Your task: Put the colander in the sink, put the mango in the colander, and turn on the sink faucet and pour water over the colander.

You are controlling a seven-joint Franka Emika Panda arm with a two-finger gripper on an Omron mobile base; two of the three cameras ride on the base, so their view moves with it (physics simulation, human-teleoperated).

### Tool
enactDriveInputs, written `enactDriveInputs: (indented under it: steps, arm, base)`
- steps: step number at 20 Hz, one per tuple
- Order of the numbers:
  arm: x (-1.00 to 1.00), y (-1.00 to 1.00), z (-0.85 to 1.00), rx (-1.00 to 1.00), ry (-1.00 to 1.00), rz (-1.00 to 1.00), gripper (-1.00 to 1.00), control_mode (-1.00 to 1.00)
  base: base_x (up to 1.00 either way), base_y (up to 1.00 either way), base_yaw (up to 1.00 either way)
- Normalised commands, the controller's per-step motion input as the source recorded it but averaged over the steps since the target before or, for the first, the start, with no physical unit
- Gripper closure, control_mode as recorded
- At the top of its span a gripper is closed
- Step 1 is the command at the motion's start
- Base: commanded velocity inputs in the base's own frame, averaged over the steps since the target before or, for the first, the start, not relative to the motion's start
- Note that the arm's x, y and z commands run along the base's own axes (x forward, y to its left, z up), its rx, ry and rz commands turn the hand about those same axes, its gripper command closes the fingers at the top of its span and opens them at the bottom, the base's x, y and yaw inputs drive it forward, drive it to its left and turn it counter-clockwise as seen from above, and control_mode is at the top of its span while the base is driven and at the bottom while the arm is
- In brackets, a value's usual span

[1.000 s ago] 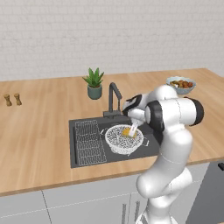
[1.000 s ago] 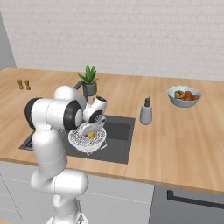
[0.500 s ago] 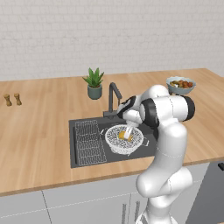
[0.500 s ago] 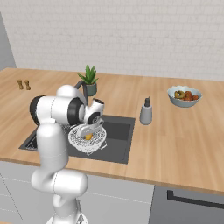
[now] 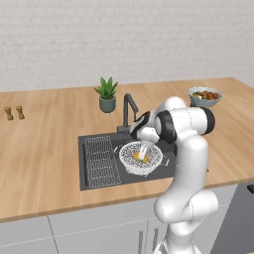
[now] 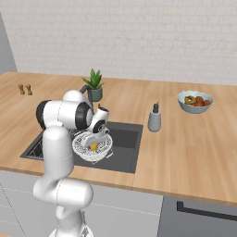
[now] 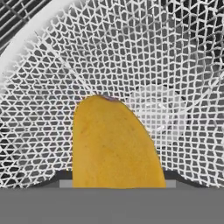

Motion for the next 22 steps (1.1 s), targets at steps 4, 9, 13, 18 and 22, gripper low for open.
enactDriveInputs:
  steps: [4,9,13,18,22]
  arm:
    - [0.03,0.01,-0.1,-0.06,0.0,0.0,1.0,-1.0]
    - [0.07,0.02,-0.11,-0.05,0.0,-0.01,-1.0,-1.0]
    - [0.01,0.0,-0.01,-0.02,0.0,0.0,-1.0,-1.0]
    - [0.0,0.0,0.12,0.0,0.0,0.0,-1.0,-1.0]
    - [0.0,0.0,0.44,0.0,0.0,0.0,-1.0,-1.0]
  base:
    - [0.0,0.0,0.0]
    - [0.0,0.0,0.0]
    - [0.0,0.0,0.0]
    - [0.0,0.0,0.0]
    - [0.0,0.0,0.0]
